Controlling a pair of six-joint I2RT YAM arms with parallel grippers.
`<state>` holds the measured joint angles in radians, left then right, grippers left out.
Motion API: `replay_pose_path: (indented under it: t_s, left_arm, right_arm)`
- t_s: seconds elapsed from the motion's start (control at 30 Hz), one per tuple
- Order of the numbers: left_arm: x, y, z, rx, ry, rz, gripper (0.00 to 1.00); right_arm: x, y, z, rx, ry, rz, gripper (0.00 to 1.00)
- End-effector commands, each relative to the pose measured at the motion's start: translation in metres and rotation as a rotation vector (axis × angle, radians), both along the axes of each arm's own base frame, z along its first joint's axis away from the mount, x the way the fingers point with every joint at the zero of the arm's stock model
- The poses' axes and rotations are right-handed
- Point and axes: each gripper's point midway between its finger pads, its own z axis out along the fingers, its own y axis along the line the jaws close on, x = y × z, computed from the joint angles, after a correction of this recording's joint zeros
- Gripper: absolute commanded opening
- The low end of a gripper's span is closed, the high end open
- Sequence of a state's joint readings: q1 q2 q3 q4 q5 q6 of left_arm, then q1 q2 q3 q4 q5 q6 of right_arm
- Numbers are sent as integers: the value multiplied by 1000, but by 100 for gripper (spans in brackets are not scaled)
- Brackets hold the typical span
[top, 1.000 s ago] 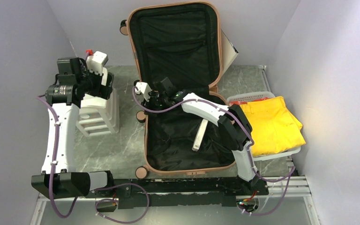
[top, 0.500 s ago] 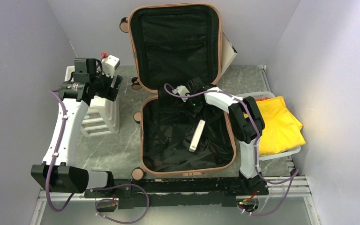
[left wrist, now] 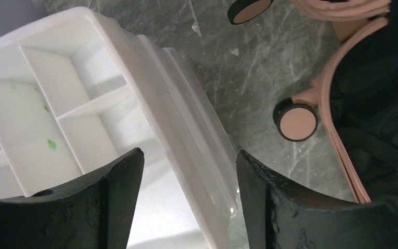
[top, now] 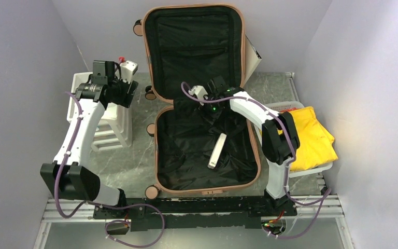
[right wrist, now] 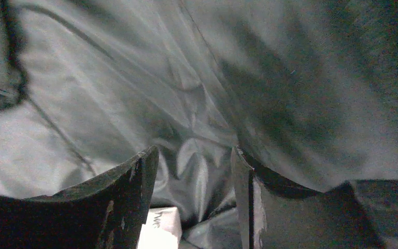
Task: Open, take out, and arrange the luggage
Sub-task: Adjust the storage box at the center of the board.
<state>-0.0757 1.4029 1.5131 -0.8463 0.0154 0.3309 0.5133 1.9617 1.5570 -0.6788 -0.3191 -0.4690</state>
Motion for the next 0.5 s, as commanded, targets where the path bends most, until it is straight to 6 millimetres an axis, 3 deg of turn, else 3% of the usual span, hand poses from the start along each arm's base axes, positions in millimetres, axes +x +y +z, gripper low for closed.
replay_pose_path:
  t_s: [0.0, 0.23, 0.47]
  left_arm:
    - [23, 6, 9, 34, -39, 40, 67]
    - [24, 21, -8, 79, -6, 127, 61]
    - [29, 22, -23, 84, 39, 131, 52]
  right_arm:
    - [-9, 32, 97, 183, -117, 57, 60]
    - [-30, 70, 164, 381, -186, 103, 63]
    - [-44, 127, 210, 608, -202, 121, 67]
